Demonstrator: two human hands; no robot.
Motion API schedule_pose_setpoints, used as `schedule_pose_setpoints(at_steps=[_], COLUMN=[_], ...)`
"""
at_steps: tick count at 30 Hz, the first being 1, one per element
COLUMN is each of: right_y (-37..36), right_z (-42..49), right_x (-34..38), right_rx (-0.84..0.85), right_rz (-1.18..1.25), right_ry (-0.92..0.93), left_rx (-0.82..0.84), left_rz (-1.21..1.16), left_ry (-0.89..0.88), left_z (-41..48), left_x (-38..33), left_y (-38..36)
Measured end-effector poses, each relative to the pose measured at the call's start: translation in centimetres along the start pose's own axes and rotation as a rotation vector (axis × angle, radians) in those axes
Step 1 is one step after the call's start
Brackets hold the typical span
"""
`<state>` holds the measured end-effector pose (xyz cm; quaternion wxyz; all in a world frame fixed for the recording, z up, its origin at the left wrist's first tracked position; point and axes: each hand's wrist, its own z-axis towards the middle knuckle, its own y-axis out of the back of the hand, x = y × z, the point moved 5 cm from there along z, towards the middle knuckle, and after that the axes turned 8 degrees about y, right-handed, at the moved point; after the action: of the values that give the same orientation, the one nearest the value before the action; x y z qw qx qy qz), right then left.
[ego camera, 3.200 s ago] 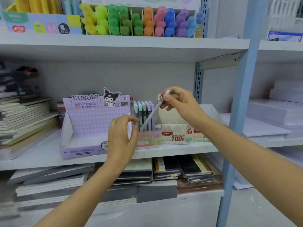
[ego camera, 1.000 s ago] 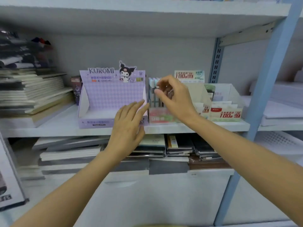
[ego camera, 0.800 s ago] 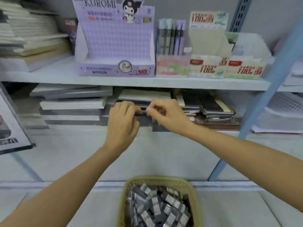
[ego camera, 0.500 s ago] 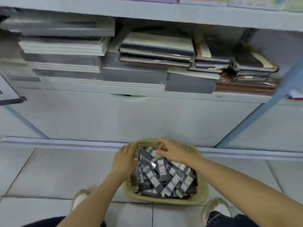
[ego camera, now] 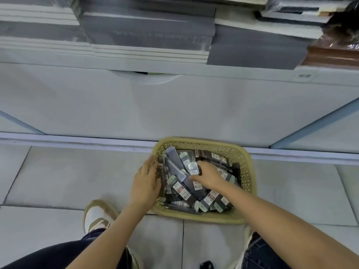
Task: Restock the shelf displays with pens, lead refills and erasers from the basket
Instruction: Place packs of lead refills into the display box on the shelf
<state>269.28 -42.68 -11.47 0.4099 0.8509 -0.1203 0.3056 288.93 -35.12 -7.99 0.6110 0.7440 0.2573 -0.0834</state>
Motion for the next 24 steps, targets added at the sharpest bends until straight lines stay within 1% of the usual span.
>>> schedule_pose_setpoints(at_steps=[2, 4, 5, 6, 7, 9, 10, 12, 13, 15, 16, 17, 19, 21, 23, 24], right_y=[1.0, 2.5, 3.3, 3.9, 4.3, 4.4, 4.2, 3.9, 3.7, 3.4, 3.3, 3.3, 3.7, 4.3, 4.4, 4.1], right_z=[0.0, -0.2, -0.3, -0.4, -0.5, -0.7, -0.8, -1.1, -1.2, -1.5, -1.6, -1.6, -1.5, -1.3, -1.2, -1.3], right_x=[0.1, 0.3, 0.4, 0.6, 0.8, 1.8, 2.3, 3.0, 3.2, 3.1, 3.0, 2.9, 2.5, 2.0, 1.7, 1.7], right_rx=[-0.003, -0.067, -0.095, -0.107, -0.099, -0.043, -0.02, -0.015, -0.022, -0.021, -0.02, -0.028, -0.081, -0.133, -0.101, -0.052], right_rz=[0.116, 0.248, 0.3, 0.343, 0.376, 0.411, 0.421, 0.442, 0.463, 0.521, 0.546, 0.572, 0.628, 0.665, 0.659, 0.651], right_ry=[0.052, 0.09, 0.102, 0.115, 0.132, 0.175, 0.192, 0.219, 0.226, 0.223, 0.218, 0.209, 0.154, 0.103, 0.108, 0.117], left_rx=[-0.064, -0.169, -0.209, -0.209, -0.166, 0.033, 0.142, 0.277, 0.295, 0.252, 0.228, 0.208, 0.154, 0.116, 0.168, 0.218], left_rz=[0.016, -0.011, -0.067, -0.173, -0.317, -0.631, -0.751, -0.898, -0.98, -1.146, -1.179, -1.163, -1.189, -1.331, -1.473, -1.488], left_ry=[-0.01, -0.042, -0.055, -0.049, -0.011, 0.12, 0.178, 0.276, 0.342, 0.462, 0.481, 0.478, 0.491, 0.569, 0.605, 0.593], left_z=[0.2, 0.2, 0.2, 0.2, 0.3, 0.7, 0.7, 0.6, 0.5, 0.4, 0.5, 0.5, 0.8, 1.0, 1.2, 1.3], left_x=[-0.3, -0.9, -1.3, -1.8, -2.4, -3.4, -4.0, -4.8, -4.8, -4.5, -4.2, -4.0, -3.4, -2.8, -2.9, -3.1], left_y=[0.4, 1.0, 1.3, 1.5, 1.6, 0.9, 0.2, -1.1, -1.6, -1.8, -1.7, -1.5, -1.2, -1.0, -1.1, -1.2])
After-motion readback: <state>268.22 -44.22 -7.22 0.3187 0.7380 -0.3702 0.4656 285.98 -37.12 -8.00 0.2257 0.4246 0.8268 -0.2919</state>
